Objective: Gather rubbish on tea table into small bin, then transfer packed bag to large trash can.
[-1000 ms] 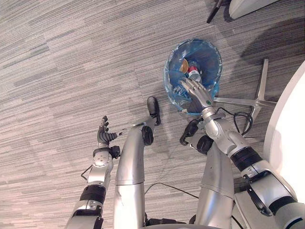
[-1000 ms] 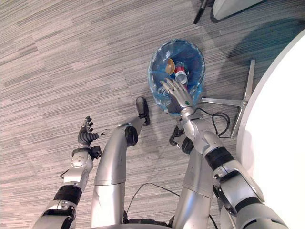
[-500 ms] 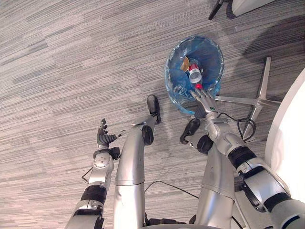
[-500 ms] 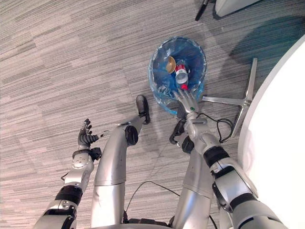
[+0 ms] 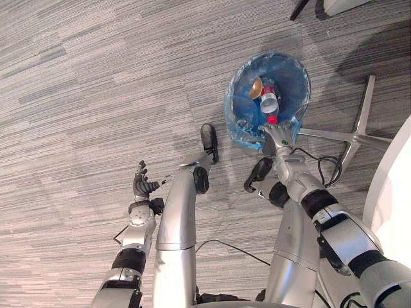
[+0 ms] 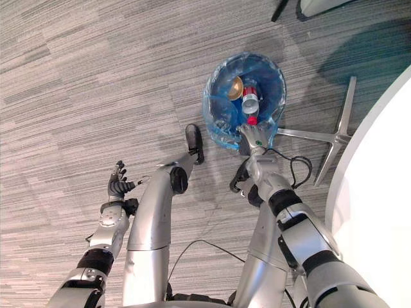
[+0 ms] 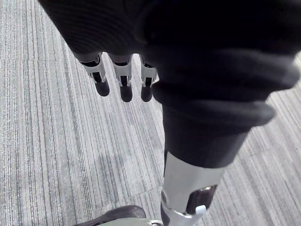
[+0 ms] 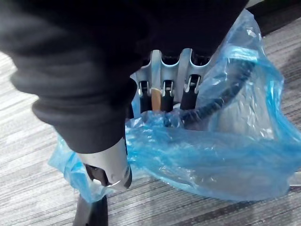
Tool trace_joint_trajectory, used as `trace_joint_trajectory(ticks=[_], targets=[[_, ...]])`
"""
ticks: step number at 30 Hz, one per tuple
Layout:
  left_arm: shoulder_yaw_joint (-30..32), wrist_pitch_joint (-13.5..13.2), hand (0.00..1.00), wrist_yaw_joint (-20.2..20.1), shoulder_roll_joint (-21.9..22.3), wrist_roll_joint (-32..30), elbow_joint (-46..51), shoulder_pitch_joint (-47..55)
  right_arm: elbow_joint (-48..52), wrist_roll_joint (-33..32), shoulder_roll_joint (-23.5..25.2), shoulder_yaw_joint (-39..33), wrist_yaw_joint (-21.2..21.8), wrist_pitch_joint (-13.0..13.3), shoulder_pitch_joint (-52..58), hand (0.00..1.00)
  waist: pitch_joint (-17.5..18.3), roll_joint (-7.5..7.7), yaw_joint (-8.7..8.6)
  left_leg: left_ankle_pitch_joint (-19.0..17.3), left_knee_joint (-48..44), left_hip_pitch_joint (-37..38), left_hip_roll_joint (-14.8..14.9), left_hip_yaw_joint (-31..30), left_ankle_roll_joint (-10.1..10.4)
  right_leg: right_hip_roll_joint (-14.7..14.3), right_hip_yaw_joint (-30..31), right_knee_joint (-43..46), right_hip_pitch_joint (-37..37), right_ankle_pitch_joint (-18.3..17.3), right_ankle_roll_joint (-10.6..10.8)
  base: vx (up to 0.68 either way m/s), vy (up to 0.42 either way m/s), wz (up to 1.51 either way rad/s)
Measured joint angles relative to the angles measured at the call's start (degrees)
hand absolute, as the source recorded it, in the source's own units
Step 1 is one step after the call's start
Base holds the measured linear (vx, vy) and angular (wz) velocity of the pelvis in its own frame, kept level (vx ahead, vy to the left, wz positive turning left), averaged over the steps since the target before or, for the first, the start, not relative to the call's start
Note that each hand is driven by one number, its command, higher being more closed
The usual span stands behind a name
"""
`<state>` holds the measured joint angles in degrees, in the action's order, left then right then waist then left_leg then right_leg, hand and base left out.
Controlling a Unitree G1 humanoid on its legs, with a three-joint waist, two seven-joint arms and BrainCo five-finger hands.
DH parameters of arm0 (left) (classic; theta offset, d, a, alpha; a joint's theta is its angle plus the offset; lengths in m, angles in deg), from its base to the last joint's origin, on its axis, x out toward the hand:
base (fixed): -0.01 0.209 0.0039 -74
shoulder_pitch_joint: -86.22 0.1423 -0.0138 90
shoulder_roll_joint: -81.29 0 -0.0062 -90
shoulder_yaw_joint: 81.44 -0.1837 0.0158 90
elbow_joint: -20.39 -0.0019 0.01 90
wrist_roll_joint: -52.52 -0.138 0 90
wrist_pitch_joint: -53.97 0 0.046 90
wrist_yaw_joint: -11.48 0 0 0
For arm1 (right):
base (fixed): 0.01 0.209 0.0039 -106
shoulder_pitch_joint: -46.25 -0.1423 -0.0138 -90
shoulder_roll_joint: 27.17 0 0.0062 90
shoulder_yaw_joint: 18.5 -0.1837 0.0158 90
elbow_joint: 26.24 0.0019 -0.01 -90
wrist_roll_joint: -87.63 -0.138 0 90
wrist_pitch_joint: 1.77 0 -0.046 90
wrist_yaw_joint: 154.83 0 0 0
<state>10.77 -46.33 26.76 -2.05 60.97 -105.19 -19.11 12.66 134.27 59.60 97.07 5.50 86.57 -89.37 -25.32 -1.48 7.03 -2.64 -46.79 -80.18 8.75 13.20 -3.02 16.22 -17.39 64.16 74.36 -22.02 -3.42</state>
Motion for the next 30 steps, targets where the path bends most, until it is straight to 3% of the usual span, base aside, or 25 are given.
trace_joint_trajectory(ticks=[9,17,25,30], targets=[[0.0,0.1,0.00,0.0,0.0,0.0,0.0,0.0,1.8,-2.3,0.3,-1.3,-0.2,0.1,0.2,1.00,0.0,0.00,0.00,0.0,-0.2,0.0,0.0,-0.2,0.0,-0.1,0.0,0.2,-0.1,0.0,0.0,-0.08,0.023,0.00],[0.2,1.2,0.00,-0.1,0.0,0.0,0.1,0.1,14.2,-5.8,0.4,-3.9,-0.4,0.3,4.9,1.00,0.3,0.05,-0.04,0.0,-0.8,1.7,0.2,-0.4,0.0,-0.1,0.1,0.7,-1.8,-0.1,-0.1,-0.08,0.016,-0.01],[-0.5,2.2,0.00,-0.9,0.9,-0.1,2.7,0.9,28.2,-14.9,5.0,-8.2,-0.6,1.2,14.6,1.00,0.3,0.08,-0.45,0.0,1.4,9.4,0.2,0.6,0.0,-0.2,0.0,-1.4,-9.2,-0.3,0.2,-0.08,-0.010,0.01],[-3.4,2.6,0.00,-2.8,4.5,-0.3,4.8,3.6,38.2,-22.2,8.8,-10.2,-0.5,2.7,22.9,1.00,0.3,0.19,-2.61,0.2,5.3,18.6,-0.6,1.1,0.3,-0.4,-0.7,-5.3,-18.4,0.2,0.7,-0.03,-0.060,0.03]])
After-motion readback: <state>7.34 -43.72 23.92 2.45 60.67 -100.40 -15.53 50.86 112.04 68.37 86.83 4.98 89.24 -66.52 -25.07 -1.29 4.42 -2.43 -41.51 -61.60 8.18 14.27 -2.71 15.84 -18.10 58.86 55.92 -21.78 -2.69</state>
